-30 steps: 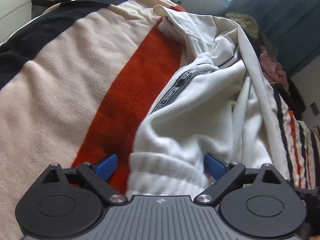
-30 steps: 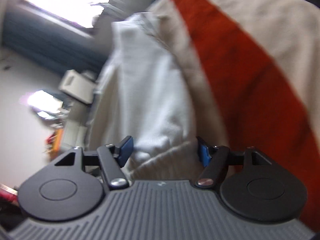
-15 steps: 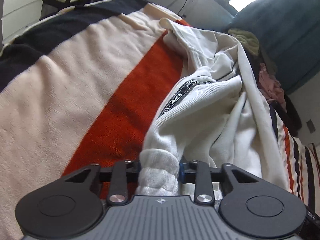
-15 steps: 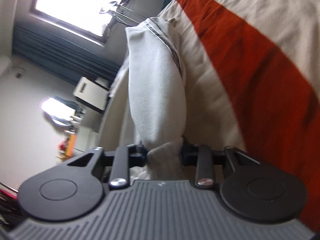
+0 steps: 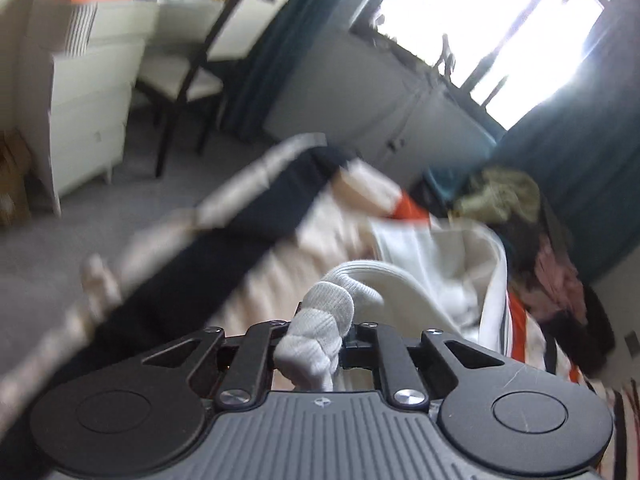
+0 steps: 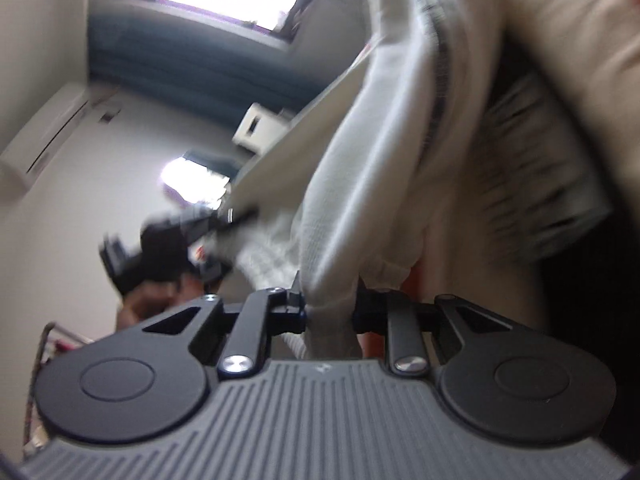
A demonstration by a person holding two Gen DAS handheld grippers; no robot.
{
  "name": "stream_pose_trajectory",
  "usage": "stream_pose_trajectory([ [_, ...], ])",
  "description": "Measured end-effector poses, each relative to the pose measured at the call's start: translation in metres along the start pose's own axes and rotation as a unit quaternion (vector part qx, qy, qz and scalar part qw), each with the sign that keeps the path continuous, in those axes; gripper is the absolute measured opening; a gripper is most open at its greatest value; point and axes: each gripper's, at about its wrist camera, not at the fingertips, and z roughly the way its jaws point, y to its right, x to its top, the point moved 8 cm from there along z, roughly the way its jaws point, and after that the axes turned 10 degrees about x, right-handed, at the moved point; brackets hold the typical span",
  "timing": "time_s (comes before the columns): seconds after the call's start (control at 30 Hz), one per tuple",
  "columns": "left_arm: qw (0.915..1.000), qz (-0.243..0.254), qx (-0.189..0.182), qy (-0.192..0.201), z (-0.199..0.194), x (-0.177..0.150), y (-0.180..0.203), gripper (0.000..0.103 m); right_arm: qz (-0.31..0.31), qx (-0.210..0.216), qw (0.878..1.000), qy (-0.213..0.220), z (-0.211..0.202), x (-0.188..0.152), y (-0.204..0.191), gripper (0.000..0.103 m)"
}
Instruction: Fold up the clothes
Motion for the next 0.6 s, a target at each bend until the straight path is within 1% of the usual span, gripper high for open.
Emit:
stream_pose_trajectory([
  [0.1, 0.9986, 0.021, 0.033, 0.035, 0.012, 0.062, -0.007, 0.013, -0.003, 0.019, 0.999, -0.044, 0.075, -0.008, -0.018, 0.022],
  [0.23, 0.9955, 0.021, 0.082, 0.044, 0.067, 0.125, -0.027, 0.013, -0.001, 0.047, 0.996, -0.081, 0.167, -0.009, -0.03, 0.023],
  [0.3, 0.9932, 0.019, 0.108, 0.041, 0.099, 0.15, -0.039, 0.013, 0.003, 0.05, 0.994, -0.099, 0.208, -0.011, -0.026, 0.023],
  [0.37, 0.9912, 0.024, 0.127, 0.028, 0.136, 0.16, -0.052, 0.013, 0.006, 0.034, 0.992, -0.122, 0.242, -0.014, -0.016, 0.023],
  [0.43, 0.9906, 0.03, 0.133, 0.011, 0.172, 0.163, -0.06, 0.014, 0.008, 0.014, 0.989, -0.145, 0.27, -0.016, -0.004, 0.023],
  [0.53, 0.9897, 0.03, 0.139, -0.014, 0.201, 0.159, -0.066, 0.015, 0.013, -0.01, 0.986, -0.166, 0.293, -0.013, 0.005, 0.023],
  [0.6, 0.9889, 0.03, 0.143, -0.03, 0.219, 0.157, -0.07, 0.017, 0.016, -0.022, 0.982, -0.187, 0.299, -0.012, 0.004, 0.025],
])
